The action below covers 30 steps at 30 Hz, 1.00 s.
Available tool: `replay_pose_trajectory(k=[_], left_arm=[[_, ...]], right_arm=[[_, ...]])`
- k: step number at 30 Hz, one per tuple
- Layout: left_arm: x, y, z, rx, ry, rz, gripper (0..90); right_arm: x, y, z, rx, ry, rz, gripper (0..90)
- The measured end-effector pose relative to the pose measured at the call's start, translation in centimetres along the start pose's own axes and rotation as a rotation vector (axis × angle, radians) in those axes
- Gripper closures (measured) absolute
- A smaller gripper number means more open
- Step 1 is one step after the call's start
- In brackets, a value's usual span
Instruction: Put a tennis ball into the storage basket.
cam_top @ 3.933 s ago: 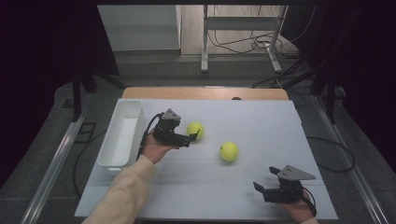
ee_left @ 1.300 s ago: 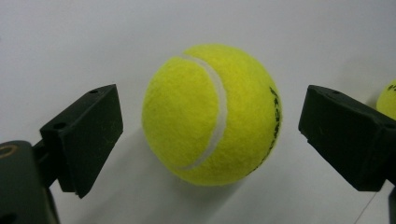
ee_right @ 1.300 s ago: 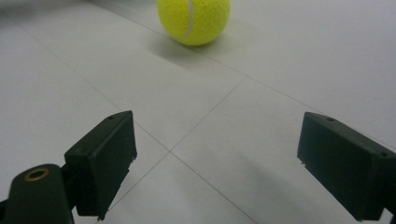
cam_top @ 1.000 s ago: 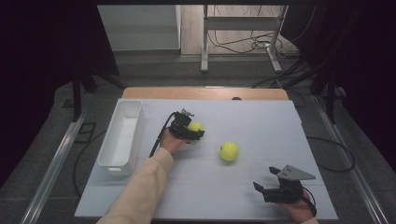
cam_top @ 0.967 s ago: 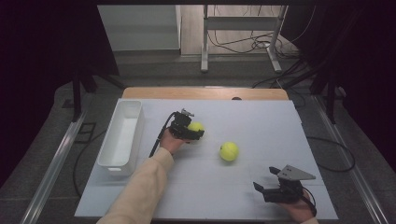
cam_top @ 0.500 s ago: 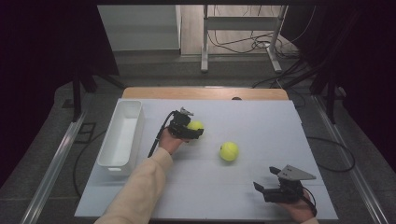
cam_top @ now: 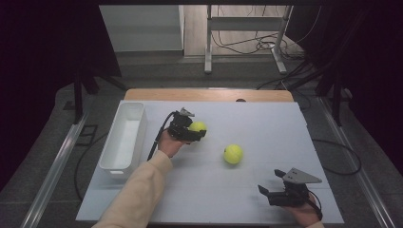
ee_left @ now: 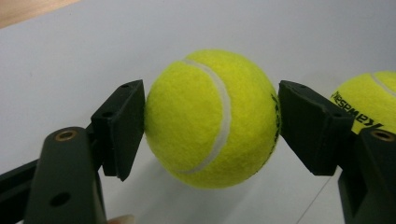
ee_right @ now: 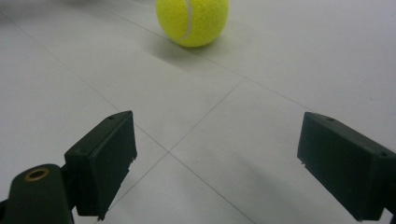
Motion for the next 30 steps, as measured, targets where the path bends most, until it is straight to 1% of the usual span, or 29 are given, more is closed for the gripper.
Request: replay_pose_trajectory(k=[7, 10, 12, 15, 22, 24, 28, 30], left_arm=[[0.2, 0.7, -0.1, 0.018, -0.006, 0.004, 27.0], [0.5, 1.2, -0.2, 0.03, -0.019, 0.003, 27.0], [0.7, 1.5, -0.3, 0.041, -0.02, 0.01, 27.0], [0.9, 1.9, -0.4, 0.05, -0.029, 0.006, 27.0], [1.2, 2.5, -0.6, 0.07, -0.03, 0.01, 27.0], [1.3, 2.9, -0.7, 0.079, -0.033, 0.011, 27.0], [1.4, 3.3, -0.8, 0.095, -0.029, 0.017, 27.0], [1.5, 3.5, -0.7, 0.1, -0.031, 0.014, 27.0]], right_arm=[[0.0, 0.0, 0.0, 0.001, 0.0, 0.0, 12.2], [0.0, 0.0, 0.0, 0.001, 0.0, 0.001, 12.2], [0.0, 0.0, 0.0, 0.001, 0.0, 0.0, 12.2], [0.0, 0.0, 0.0, 0.003, 0.001, 0.001, 12.2], [0.0, 0.1, 0.0, 0.001, 0.002, 0.003, 12.3], [0.0, 0.1, 0.0, 0.001, 0.002, 0.003, 12.3], [0.0, 0.1, 0.0, 0.001, 0.002, 0.003, 12.2], [0.0, 0.1, 0.0, 0.001, 0.002, 0.003, 12.3]])
Point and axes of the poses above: each handheld gripper's, and its own axes: y roughly backward along the jaws, z roughly out of its underside, x roughly to its right, the point moved 10 cm from there along -y, roughly forward along the jaws, and after that the axes turned 13 degrees about -y, right-handed, at the moved point
